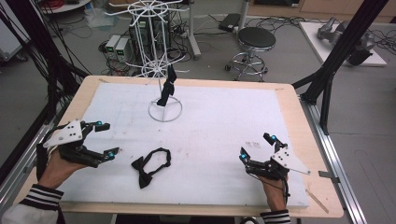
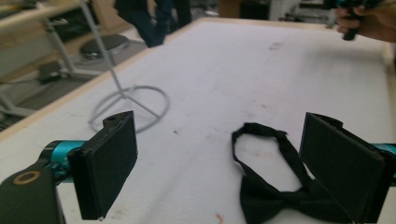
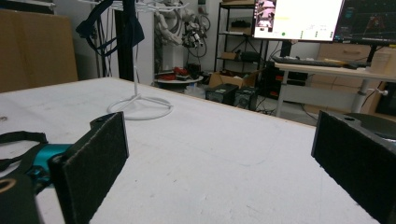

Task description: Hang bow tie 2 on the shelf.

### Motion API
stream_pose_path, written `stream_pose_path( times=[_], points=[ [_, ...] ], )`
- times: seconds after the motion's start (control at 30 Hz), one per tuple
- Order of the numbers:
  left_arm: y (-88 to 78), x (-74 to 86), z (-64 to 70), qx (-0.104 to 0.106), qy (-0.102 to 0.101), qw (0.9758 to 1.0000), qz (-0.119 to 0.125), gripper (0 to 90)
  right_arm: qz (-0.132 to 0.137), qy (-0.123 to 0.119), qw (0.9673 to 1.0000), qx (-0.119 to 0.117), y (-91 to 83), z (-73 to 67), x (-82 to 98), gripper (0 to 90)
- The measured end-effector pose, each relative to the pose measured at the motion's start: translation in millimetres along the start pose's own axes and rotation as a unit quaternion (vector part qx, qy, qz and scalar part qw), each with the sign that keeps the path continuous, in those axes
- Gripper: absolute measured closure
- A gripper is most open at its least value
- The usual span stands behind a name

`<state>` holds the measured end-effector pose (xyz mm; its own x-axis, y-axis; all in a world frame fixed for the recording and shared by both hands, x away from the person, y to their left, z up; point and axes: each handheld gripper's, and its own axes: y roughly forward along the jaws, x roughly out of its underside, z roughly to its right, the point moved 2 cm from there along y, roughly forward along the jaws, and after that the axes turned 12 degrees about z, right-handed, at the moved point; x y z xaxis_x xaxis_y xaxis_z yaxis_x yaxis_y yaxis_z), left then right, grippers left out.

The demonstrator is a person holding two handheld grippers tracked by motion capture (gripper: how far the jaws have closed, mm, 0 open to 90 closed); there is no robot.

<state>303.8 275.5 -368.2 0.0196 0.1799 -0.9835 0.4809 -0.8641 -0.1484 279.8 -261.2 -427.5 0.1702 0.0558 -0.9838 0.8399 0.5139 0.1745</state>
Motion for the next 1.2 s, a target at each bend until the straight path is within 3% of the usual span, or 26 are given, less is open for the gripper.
stream_pose_path(
  times=[0.17,0.3,0.43,0.6,0.77,0.93,1.0,1.2],
  points=[
    [8.9,-6.9,1.4,0.045,0.022,0.9975,-0.05,12.4,-0.001,0.003,1.0,0.002,-0.7,-0.4,1.6,3.1],
    [16.7,-13.0,3.3,0.079,0.036,0.9939,-0.069,12.4,-0.002,0.007,1.0,0.004,-1.6,-1.1,4.1,3.2],
    [25.2,-16.5,6.1,0.102,0.052,0.9888,-0.095,12.4,-0.004,0.002,1.0,-0.001,-1.5,-3.0,4.4,3.2],
    [38.3,-18.2,8.9,0.124,0.072,0.9803,-0.136,12.4,-0.002,-0.001,1.0,-0.002,-1.6,-4.3,4.3,3.1],
    [51.3,-20.0,12.6,0.149,0.083,0.9702,-0.172,12.4,-0.001,0.004,1.0,-0.003,-4.0,-4.5,5.8,3.2],
    [60.8,-19.6,16.8,0.177,0.106,0.9559,-0.209,12.4,-0.001,0.008,1.0,0.001,-5.5,-4.2,6.6,3.2],
    [64.3,-17.7,18.9,0.184,0.107,0.9523,-0.218,12.4,0.001,0.005,1.0,-0.001,-5.6,-4.1,6.3,3.2],
    [74.9,-9.7,25.7,0.213,0.121,0.935,-0.256,12.4,0.003,0.005,1.0,0.001,-5.8,-4.5,6.6,3.1]
  ],
)
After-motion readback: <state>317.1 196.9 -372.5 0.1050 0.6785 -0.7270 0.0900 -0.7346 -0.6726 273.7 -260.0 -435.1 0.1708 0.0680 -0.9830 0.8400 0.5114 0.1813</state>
